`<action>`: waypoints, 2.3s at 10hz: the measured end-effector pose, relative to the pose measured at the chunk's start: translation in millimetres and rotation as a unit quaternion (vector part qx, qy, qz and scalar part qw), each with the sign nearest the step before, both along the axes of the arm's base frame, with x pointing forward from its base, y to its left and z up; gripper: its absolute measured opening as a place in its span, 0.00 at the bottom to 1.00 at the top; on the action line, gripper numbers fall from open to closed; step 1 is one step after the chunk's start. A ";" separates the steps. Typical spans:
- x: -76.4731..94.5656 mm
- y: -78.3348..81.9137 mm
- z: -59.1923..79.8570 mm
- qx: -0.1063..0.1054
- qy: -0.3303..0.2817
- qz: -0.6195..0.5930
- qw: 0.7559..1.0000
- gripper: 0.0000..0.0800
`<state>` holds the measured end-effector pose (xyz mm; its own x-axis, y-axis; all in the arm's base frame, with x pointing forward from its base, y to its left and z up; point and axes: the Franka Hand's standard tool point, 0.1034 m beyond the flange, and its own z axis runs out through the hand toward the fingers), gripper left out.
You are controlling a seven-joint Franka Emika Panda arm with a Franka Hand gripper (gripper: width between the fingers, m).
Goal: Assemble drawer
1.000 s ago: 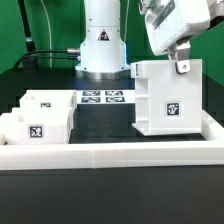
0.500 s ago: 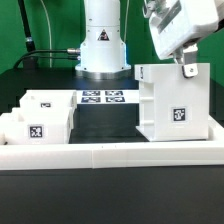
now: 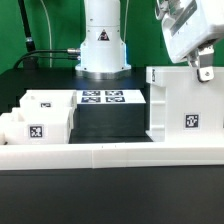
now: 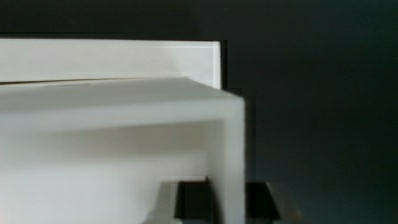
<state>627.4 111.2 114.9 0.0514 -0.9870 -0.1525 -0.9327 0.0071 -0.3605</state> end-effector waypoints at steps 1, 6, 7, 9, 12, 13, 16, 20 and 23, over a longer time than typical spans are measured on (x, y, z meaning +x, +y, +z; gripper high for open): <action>0.6 -0.2 -0.3 0.002 0.004 0.000 1.000 0.07; 0.1 -0.6 -0.9 0.000 0.003 0.003 1.000 0.39; 0.1 -0.6 -0.9 0.000 0.003 0.004 1.000 0.62; 0.1 -0.6 -1.0 0.000 0.003 0.004 1.000 0.75; -0.3 -1.0 -0.1 -0.004 0.001 0.013 1.000 0.81; -6.1 -4.7 7.4 -0.017 -0.007 0.048 0.999 0.81; -40.9 -25.3 37.0 -0.041 -0.024 0.109 0.993 0.81; -48.1 -33.4 35.7 -0.062 -0.031 0.153 0.986 0.81; -55.4 -65.5 46.6 -0.151 -0.049 0.378 0.912 0.81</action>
Offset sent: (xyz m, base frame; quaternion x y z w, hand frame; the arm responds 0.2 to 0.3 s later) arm 0.0000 0.0000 0.0000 0.0000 0.0000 0.0000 1.0000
